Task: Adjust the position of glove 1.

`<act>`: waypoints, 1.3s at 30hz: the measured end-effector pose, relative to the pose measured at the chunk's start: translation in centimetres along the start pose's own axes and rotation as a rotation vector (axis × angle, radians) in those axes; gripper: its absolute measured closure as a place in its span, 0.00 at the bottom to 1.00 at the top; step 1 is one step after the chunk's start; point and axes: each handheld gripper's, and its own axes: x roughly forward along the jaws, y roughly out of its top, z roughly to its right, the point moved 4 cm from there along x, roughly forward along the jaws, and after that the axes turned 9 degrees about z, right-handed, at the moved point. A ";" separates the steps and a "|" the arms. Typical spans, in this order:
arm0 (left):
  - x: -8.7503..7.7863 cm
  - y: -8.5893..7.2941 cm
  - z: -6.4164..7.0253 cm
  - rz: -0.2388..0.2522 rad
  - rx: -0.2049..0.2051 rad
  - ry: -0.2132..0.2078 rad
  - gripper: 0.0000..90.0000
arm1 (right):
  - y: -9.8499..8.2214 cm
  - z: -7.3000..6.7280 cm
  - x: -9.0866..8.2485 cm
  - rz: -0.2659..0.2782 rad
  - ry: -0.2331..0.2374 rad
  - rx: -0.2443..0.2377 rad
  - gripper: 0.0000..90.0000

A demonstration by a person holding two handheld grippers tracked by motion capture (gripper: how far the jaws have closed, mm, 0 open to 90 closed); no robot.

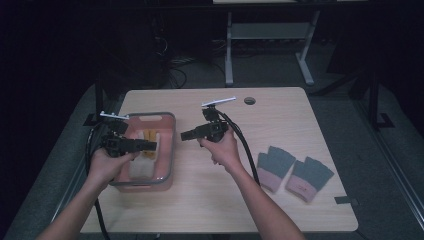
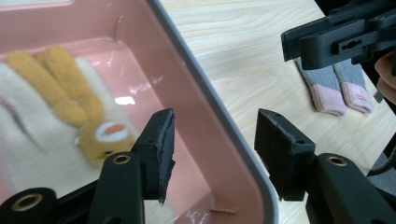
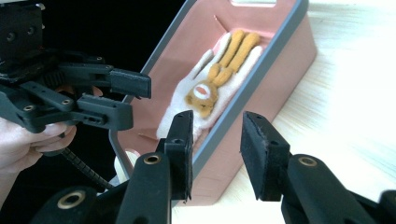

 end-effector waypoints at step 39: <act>5.0 1.3 7.6 0.001 0.101 -0.114 0.42 | -1.3 4.5 -8.6 0.095 -0.051 0.059 0.59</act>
